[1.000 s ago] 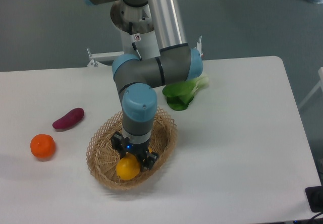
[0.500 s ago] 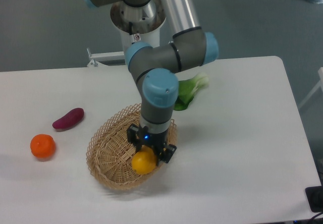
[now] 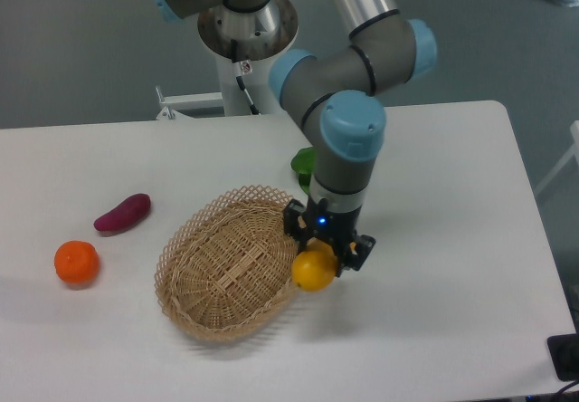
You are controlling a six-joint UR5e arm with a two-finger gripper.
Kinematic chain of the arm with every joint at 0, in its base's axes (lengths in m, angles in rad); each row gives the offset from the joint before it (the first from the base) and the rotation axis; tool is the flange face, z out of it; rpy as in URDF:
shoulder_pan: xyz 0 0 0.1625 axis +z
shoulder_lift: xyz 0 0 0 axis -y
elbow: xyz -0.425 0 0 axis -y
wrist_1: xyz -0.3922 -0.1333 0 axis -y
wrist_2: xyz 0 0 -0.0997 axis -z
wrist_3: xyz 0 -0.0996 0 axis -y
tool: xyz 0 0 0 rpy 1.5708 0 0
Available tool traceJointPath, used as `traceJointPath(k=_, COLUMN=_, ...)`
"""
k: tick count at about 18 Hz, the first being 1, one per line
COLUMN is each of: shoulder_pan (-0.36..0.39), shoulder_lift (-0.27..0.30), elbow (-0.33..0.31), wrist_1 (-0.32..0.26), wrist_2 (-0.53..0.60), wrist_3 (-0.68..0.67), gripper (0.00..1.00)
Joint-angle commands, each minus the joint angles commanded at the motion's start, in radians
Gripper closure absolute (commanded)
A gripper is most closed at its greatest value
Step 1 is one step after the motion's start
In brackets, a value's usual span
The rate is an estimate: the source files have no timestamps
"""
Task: Pick up the mango from the basket
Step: 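Lift the mango up out of the basket and over its rim, then carry the held mango away from the basket beside the bok choy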
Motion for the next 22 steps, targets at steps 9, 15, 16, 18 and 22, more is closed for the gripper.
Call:
traceJointPath(k=9, shoulder_pan=0.08, shoulder_lift=-0.005, elbow=0.008, wrist_1=0.0, wrist_2=0.08, wrist_3=0.19, gripper=0.7)
traceJointPath(k=15, shoulder_pan=0.13, shoulder_lift=-0.012, elbow=0.015, wrist_1=0.005, wrist_2=0.1, wrist_3=0.34, gripper=0.68)
traceJointPath(k=16, shoulder_pan=0.13, shoulder_lift=-0.012, elbow=0.015, wrist_1=0.005, wrist_2=0.1, wrist_3=0.344, gripper=0.67)
traceJointPath(k=18, shoulder_pan=0.13, shoulder_lift=-0.014, elbow=0.014, wrist_1=0.006, wrist_2=0.104, wrist_3=0.351, gripper=0.67)
traceJointPath(k=22, shoulder_pan=0.129, shoulder_lift=-0.029, elbow=0.038, wrist_1=0.006, wrist_2=0.166, wrist_3=0.361, gripper=0.67)
